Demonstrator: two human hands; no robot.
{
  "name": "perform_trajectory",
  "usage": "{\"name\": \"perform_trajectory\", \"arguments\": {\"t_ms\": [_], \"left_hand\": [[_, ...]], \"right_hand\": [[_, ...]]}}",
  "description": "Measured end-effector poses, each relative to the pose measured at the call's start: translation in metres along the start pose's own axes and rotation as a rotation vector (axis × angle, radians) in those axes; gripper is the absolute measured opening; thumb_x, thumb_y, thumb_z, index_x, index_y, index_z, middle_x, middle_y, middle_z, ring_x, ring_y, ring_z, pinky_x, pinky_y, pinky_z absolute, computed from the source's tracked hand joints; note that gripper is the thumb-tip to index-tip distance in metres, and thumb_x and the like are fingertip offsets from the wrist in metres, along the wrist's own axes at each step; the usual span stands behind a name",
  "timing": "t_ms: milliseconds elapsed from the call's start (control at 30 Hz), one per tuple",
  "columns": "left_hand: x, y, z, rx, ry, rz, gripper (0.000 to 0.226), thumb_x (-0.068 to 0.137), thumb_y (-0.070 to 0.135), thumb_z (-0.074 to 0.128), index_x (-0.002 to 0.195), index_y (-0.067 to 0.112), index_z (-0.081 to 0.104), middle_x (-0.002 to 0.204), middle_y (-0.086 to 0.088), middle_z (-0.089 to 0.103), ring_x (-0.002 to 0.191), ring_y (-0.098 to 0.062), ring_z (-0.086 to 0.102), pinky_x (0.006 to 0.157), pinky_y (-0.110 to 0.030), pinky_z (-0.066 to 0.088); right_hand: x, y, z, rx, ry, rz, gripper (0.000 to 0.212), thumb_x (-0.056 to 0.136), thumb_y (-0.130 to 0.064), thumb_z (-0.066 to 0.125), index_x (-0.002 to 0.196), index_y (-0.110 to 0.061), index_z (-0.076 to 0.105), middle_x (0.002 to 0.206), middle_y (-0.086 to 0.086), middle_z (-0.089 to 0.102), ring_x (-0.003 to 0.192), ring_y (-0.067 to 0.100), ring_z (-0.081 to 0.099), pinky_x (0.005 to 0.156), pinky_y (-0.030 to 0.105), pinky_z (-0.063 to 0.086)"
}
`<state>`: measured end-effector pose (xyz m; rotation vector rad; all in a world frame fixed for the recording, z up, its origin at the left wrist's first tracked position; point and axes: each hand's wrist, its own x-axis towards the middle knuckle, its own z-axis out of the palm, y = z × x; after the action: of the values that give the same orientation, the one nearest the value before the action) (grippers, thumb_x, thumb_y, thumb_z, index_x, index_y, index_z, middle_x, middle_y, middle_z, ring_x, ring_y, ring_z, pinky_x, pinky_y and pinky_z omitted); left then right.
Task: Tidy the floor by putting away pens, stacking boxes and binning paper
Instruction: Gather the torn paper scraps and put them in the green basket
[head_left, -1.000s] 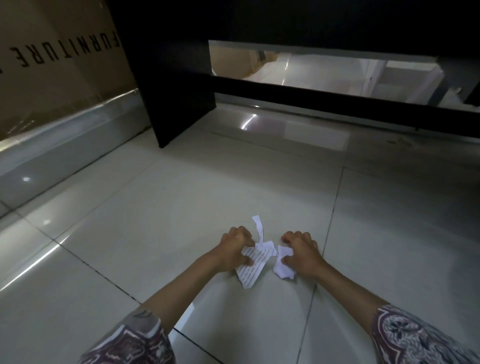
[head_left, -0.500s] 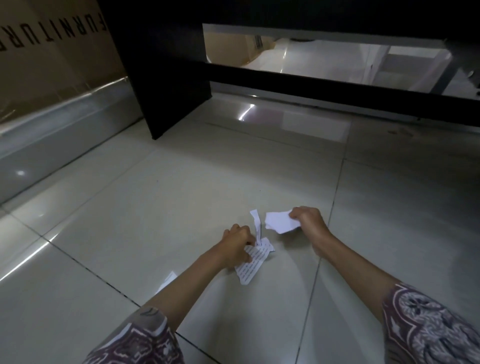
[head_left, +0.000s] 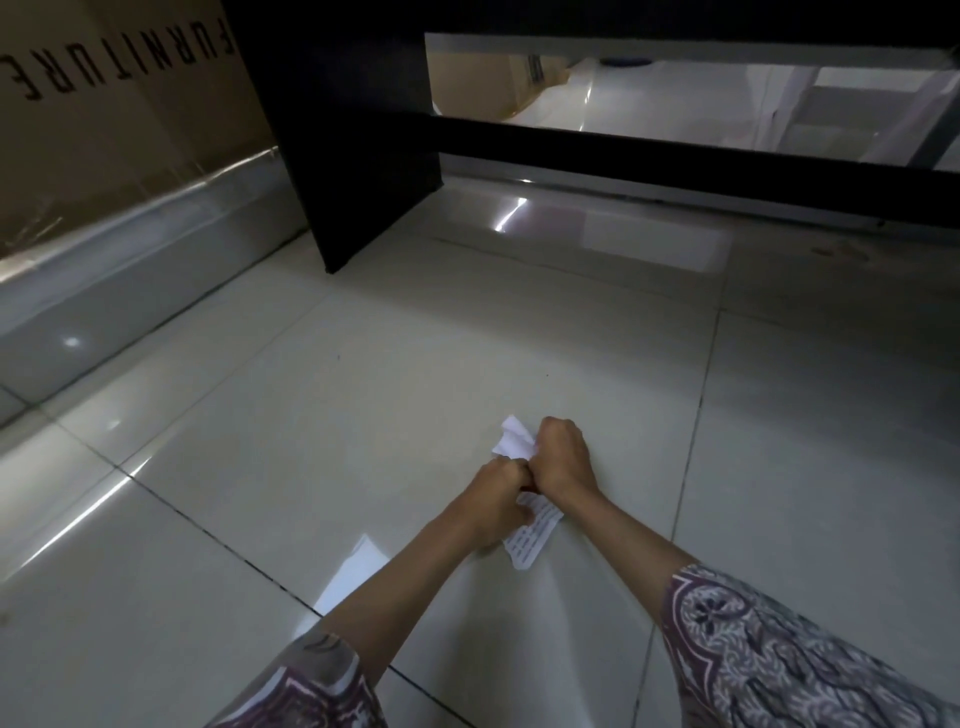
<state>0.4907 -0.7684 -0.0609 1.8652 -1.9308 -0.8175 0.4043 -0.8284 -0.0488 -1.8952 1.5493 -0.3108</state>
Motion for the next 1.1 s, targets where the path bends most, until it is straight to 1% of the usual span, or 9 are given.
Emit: {"name": "perform_trajectory", "arguments": {"t_ms": [67, 133, 367, 500, 633, 767, 900, 1033, 1100], "left_hand": [[-0.003, -0.002, 0.0, -0.01, -0.006, -0.015, 0.033, 0.073, -0.008, 0.058, 0.105, -0.004, 0.065, 0.11, -0.017, 0.067, 0.102, -0.028, 0.06, 0.075, -0.023, 0.041], [-0.007, -0.003, -0.003, -0.013, -0.015, -0.043, 0.03, 0.074, -0.004, 0.062, 0.104, -0.004, 0.066, 0.109, -0.018, 0.067, 0.1, -0.028, 0.06, 0.077, -0.028, 0.044], [-0.02, -0.002, -0.022, 0.04, -0.002, -0.065, 0.014, 0.078, 0.004, 0.063, 0.084, -0.009, 0.067, 0.095, -0.021, 0.067, 0.078, -0.025, 0.053, 0.065, -0.025, 0.033], [-0.028, 0.005, -0.033, 0.008, 0.04, -0.09, 0.018, 0.078, 0.009, 0.07, 0.083, -0.007, 0.067, 0.084, -0.017, 0.064, 0.075, -0.018, 0.05, 0.066, -0.027, 0.037], [-0.029, 0.035, -0.049, -0.076, 0.103, -0.067, 0.015, 0.076, 0.012, 0.073, 0.074, -0.001, 0.066, 0.071, -0.003, 0.058, 0.067, -0.014, 0.05, 0.058, -0.019, 0.037], [-0.026, 0.086, -0.062, -0.198, 0.157, 0.022, 0.032, 0.075, 0.008, 0.074, 0.059, 0.02, 0.05, 0.062, 0.001, 0.055, 0.057, -0.008, 0.051, 0.048, -0.009, 0.034], [-0.021, 0.148, -0.07, -0.378, 0.158, 0.132, 0.023, 0.078, 0.003, 0.07, 0.066, 0.014, 0.053, 0.071, -0.006, 0.065, 0.063, -0.008, 0.062, 0.053, -0.015, 0.045], [-0.015, 0.224, -0.065, -0.491, 0.137, 0.278, 0.022, 0.078, -0.001, 0.068, 0.069, 0.012, 0.053, 0.068, -0.003, 0.062, 0.058, 0.0, 0.057, 0.051, -0.011, 0.039], [-0.01, 0.258, -0.059, -0.504, 0.132, 0.34, 0.016, 0.079, 0.001, 0.068, 0.072, 0.01, 0.056, 0.071, -0.005, 0.063, 0.064, -0.007, 0.059, 0.055, -0.016, 0.041]], "right_hand": [[-0.001, 0.001, -0.001, -0.028, 0.004, 0.001, 0.02, 0.086, -0.005, 0.044, 0.067, -0.008, 0.035, 0.104, 0.02, 0.055, 0.09, 0.03, 0.051, 0.068, 0.032, 0.033], [-0.002, -0.001, -0.003, -0.037, 0.003, -0.005, 0.008, 0.087, -0.008, 0.045, 0.083, -0.002, 0.047, 0.11, 0.023, 0.056, 0.099, 0.036, 0.055, 0.072, 0.034, 0.037], [-0.004, 0.016, -0.016, -0.005, -0.072, -0.005, 0.029, 0.081, -0.001, 0.049, 0.11, -0.001, 0.049, 0.117, 0.02, 0.055, 0.105, 0.035, 0.056, 0.078, 0.033, 0.044], [-0.006, 0.028, -0.043, 0.131, -0.032, -0.018, 0.022, 0.075, 0.0, 0.056, 0.096, 0.001, 0.062, 0.095, 0.017, 0.061, 0.086, 0.026, 0.056, 0.068, 0.025, 0.036], [-0.021, 0.03, -0.095, 0.218, 0.035, -0.081, 0.007, 0.07, 0.004, 0.057, 0.073, 0.005, 0.062, 0.069, 0.011, 0.051, 0.066, 0.021, 0.049, 0.059, 0.025, 0.034], [-0.047, 0.031, -0.158, 0.273, 0.135, -0.125, 0.008, 0.071, 0.004, 0.058, 0.074, 0.011, 0.059, 0.068, 0.014, 0.052, 0.065, 0.023, 0.051, 0.061, 0.031, 0.039], [-0.08, 0.038, -0.223, 0.297, 0.261, -0.163, 0.006, 0.071, 0.002, 0.059, 0.071, 0.008, 0.058, 0.065, 0.014, 0.051, 0.063, 0.022, 0.049, 0.058, 0.033, 0.039], [-0.123, 0.057, -0.292, 0.278, 0.434, -0.16, 0.007, 0.07, 0.0, 0.06, 0.064, 0.003, 0.056, 0.063, 0.02, 0.053, 0.061, 0.023, 0.051, 0.056, 0.037, 0.044], [-0.144, 0.068, -0.321, 0.281, 0.506, -0.15, 0.012, 0.073, 0.002, 0.06, 0.062, -0.001, 0.056, 0.062, 0.014, 0.056, 0.055, 0.021, 0.054, 0.054, 0.032, 0.045]]}}
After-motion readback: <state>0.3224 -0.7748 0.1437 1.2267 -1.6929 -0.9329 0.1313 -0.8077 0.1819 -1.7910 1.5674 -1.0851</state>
